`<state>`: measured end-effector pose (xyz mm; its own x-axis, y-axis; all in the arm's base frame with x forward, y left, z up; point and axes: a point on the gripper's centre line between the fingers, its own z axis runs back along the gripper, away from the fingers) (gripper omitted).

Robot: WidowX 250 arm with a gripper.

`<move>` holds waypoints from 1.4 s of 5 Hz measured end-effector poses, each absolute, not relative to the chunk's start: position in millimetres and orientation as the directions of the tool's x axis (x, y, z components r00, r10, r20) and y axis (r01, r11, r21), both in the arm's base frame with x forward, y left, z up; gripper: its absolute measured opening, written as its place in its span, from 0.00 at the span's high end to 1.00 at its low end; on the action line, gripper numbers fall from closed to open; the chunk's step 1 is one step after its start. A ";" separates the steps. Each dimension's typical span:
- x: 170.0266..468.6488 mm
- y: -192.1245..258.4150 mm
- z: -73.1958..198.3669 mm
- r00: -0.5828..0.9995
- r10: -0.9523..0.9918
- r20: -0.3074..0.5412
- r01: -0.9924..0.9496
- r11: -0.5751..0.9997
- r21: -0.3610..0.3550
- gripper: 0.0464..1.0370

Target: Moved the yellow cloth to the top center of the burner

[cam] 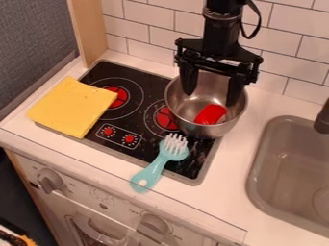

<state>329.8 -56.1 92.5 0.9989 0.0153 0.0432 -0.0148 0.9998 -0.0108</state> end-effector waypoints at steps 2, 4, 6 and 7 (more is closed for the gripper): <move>313.0 -21.9 75.4 0.999 0.045 0.006 -0.044 0.998 -0.039 0.04; 270.9 78.0 95.9 0.986 0.153 0.065 -0.156 0.987 0.044 0.04; 263.6 134.0 51.3 0.999 0.041 0.009 -0.042 0.997 0.068 0.04; 262.3 154.1 37.3 0.999 0.026 0.025 -0.027 0.997 0.067 0.04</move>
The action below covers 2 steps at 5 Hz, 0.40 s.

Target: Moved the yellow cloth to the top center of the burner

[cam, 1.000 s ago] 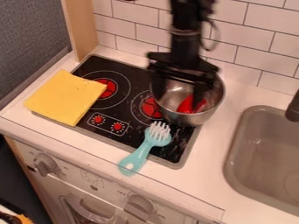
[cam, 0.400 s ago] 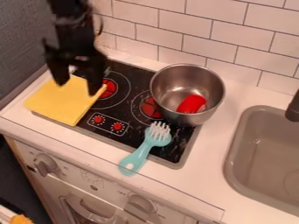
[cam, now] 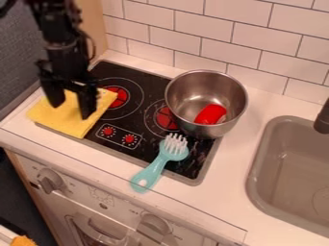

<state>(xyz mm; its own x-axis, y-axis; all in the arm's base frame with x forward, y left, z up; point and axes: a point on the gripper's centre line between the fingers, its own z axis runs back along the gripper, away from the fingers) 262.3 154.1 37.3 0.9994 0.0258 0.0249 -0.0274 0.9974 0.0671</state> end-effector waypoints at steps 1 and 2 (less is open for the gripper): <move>268.3 165.4 33.8 0.998 0.030 0.048 -0.033 0.998 0.059 0.04; 276.9 179.5 35.1 0.997 0.027 0.069 -0.032 0.997 0.067 0.04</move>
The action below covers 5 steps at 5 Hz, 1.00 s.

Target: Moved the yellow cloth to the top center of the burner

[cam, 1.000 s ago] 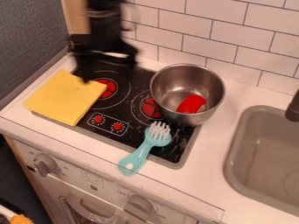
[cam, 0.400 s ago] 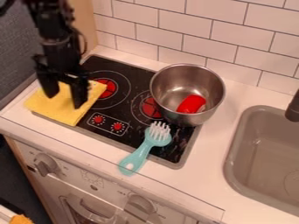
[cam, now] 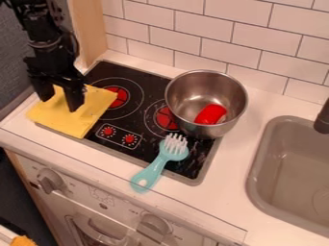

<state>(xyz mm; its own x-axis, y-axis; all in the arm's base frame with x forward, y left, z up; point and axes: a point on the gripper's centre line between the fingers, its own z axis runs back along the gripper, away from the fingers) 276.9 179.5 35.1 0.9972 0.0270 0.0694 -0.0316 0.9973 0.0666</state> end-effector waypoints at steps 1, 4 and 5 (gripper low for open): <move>280.9 180.7 22.5 0.998 0.024 0.056 -0.027 0.998 0.051 0.04; 304.4 168.8 4.1 0.999 -0.007 0.054 0.005 1.000 0.026 0.04; 330.8 164.4 4.7 0.995 -0.020 0.096 0.017 1.000 0.026 0.04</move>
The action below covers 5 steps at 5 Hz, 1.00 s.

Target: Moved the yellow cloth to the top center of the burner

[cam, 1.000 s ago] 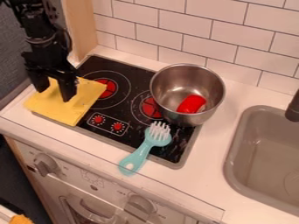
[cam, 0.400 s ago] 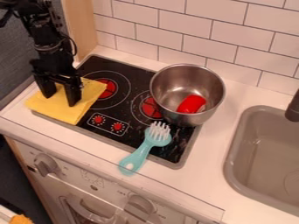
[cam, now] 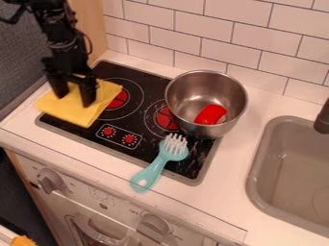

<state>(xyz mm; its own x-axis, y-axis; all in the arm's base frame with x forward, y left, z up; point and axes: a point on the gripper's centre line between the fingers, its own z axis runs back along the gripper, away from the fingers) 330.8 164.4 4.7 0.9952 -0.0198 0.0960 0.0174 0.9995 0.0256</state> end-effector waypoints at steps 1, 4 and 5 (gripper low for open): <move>365.5 151.7 6.0 0.990 -0.040 0.133 0.039 0.999 0.015 0.04; 396.5 132.1 5.3 0.991 0.018 0.130 -0.016 1.000 -0.017 0.04; 392.0 123.3 9.9 0.994 0.038 0.099 -0.039 0.999 0.006 0.04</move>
<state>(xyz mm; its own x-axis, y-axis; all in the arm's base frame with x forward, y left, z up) 392.0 123.3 9.9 0.9944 0.0381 0.0988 -0.0389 0.9992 0.0057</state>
